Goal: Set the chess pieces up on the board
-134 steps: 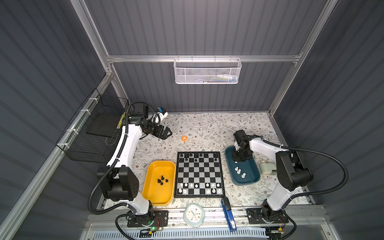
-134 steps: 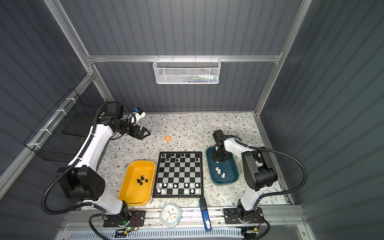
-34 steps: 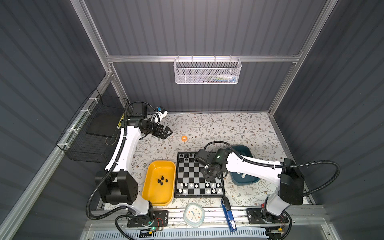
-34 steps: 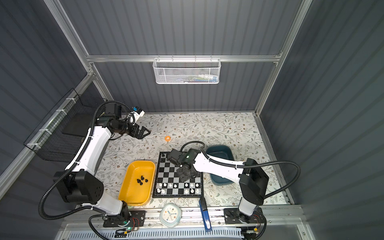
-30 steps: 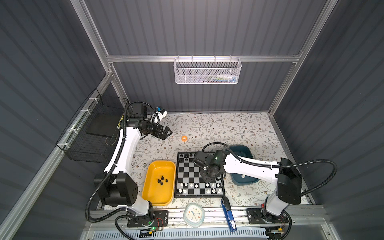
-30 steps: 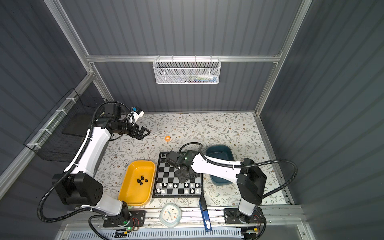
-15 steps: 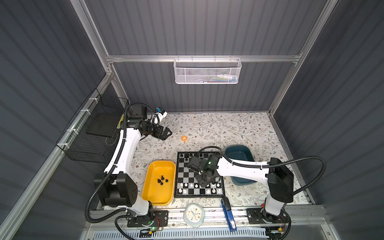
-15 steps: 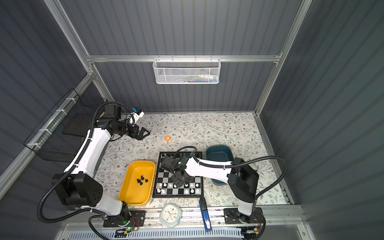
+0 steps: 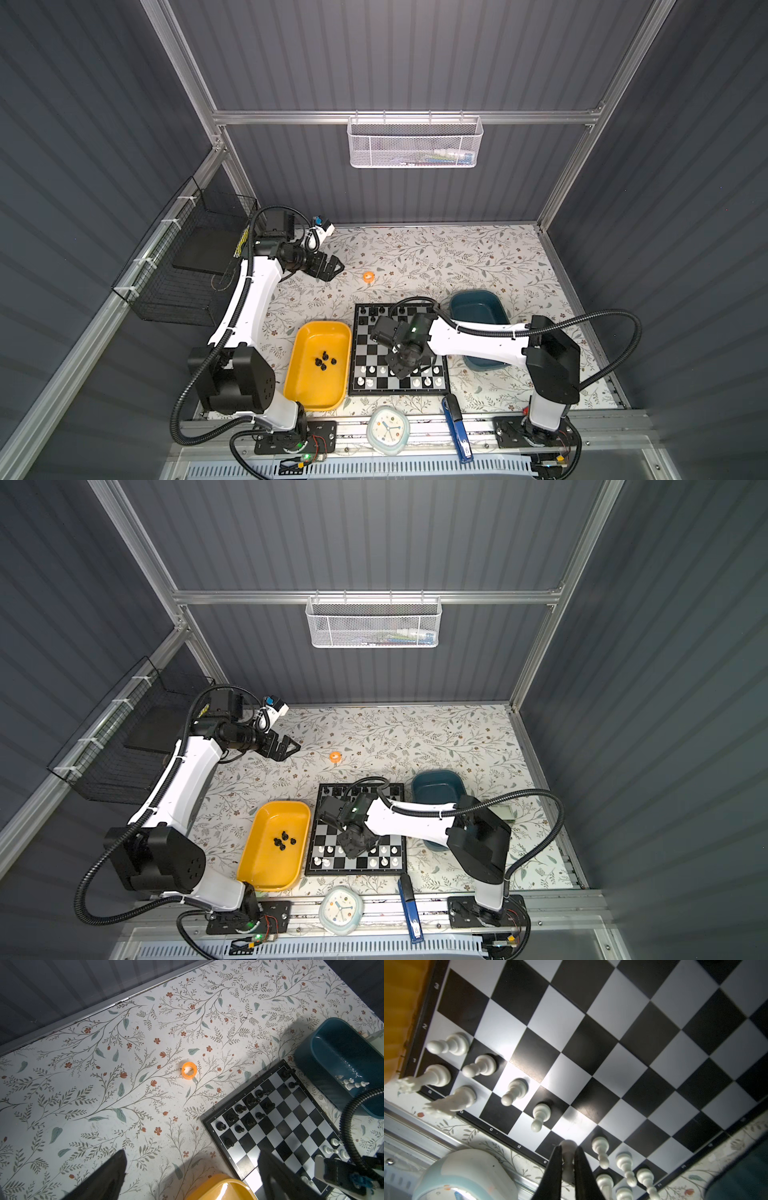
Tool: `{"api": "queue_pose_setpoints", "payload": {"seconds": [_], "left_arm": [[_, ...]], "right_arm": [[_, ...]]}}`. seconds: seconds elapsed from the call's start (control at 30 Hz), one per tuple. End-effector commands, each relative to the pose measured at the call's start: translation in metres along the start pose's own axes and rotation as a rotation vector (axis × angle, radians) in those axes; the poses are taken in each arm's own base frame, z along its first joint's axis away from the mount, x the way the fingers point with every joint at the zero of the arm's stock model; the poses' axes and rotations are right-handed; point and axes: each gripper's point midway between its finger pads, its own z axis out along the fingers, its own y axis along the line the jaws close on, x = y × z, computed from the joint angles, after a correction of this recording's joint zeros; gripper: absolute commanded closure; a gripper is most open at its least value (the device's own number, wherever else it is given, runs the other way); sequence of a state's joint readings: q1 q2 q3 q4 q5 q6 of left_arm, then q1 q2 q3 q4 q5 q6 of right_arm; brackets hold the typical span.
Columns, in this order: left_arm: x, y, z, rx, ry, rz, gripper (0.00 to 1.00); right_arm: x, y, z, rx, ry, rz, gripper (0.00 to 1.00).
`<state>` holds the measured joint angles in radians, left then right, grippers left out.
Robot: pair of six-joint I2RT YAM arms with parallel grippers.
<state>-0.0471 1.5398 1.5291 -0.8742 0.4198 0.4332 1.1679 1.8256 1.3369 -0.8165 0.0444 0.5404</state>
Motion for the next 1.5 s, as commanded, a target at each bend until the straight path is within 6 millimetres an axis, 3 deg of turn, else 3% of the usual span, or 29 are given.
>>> {"api": "queue_pose_setpoints", "payload": {"seconds": [0.0,0.77,1.47], "left_arm": [[-0.001,-0.004,-0.007,-0.003,-0.014,-0.009,0.00],[0.003,-0.004,-0.005,-0.004,-0.010,-0.013,0.00],[0.005,-0.003,-0.005,-0.006,-0.007,-0.016,0.00]], "right_arm": [[0.007,-0.001,0.010,0.014,0.032,0.008,0.85],[0.011,-0.003,0.026,0.030,0.058,0.014,0.84],[0.009,-0.004,0.025,0.036,0.048,0.008,0.77]]}}
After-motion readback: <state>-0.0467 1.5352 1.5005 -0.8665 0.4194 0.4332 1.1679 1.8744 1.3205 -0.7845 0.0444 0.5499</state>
